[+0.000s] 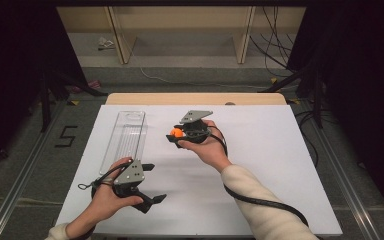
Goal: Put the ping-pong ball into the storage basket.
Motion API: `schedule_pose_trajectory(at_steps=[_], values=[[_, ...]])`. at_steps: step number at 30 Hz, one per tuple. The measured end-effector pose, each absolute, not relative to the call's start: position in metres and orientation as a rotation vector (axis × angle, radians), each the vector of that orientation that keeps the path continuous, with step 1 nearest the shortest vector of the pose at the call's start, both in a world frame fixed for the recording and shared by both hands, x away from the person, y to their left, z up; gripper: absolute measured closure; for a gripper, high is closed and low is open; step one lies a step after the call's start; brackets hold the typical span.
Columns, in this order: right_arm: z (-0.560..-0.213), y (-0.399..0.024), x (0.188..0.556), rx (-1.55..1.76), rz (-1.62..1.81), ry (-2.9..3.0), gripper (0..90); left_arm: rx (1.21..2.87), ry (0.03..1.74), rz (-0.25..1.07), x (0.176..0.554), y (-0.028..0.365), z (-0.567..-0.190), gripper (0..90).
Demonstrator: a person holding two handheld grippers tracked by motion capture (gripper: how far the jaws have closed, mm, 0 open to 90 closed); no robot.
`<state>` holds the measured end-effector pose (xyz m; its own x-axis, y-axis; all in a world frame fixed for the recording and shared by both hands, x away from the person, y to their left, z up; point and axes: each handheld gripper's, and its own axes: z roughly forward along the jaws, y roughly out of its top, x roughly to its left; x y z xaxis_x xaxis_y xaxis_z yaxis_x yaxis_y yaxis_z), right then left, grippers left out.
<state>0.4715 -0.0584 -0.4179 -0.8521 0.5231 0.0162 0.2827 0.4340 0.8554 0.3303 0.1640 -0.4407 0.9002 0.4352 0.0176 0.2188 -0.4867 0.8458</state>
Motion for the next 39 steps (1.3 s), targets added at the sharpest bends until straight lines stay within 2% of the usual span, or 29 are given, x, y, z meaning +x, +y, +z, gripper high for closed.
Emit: schedule_pose_trajectory(at_steps=[39], values=[[-0.413, -0.038, 0.476, 0.669, 1.387, 2.458, 51.7, 2.105, 0.459, 0.276, 0.33, 0.163, -0.441, 0.0]])
